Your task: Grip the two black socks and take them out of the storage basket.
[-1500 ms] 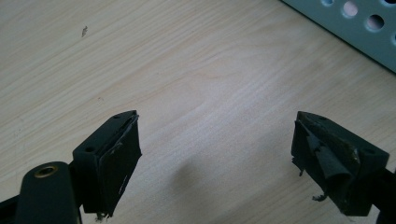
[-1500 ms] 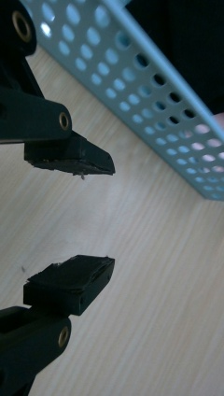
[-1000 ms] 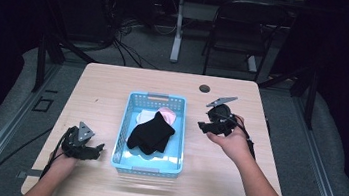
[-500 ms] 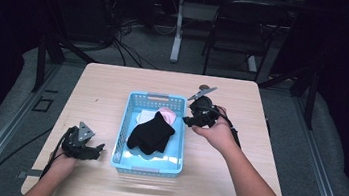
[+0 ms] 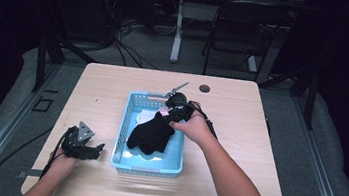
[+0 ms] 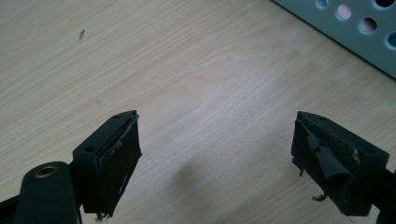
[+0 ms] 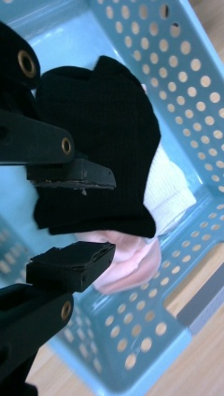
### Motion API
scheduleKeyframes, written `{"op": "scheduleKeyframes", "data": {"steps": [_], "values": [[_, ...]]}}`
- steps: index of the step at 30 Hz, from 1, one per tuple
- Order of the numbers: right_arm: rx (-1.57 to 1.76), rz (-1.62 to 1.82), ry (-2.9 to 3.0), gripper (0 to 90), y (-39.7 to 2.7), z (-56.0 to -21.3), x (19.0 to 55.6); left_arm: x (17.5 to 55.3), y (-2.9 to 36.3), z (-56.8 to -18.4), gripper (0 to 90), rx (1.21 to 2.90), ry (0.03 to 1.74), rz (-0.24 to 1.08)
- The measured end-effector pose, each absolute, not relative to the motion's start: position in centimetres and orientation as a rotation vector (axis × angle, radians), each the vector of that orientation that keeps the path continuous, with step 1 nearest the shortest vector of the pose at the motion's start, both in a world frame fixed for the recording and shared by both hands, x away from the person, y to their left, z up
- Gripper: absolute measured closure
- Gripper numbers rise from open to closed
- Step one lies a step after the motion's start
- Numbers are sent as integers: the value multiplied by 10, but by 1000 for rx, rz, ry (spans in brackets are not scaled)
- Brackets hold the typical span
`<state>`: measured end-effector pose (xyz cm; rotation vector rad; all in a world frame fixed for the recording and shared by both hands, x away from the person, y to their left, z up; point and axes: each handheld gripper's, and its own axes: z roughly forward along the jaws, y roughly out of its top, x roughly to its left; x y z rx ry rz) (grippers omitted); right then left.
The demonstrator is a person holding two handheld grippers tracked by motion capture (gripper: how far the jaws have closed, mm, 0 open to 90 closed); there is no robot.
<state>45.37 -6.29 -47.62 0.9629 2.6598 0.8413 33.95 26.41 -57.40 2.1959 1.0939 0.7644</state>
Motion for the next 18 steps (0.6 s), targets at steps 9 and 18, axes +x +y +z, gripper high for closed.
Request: {"op": "scheduleKeyframes", "data": {"steps": [9,18], "values": [[992,737,2700,620,-48,-495,468,339,264,-574,156,2188,1092,765],[1011,649,2747,593,-39,-507,474,340,264,-574,156,2189,1091,764]]}}
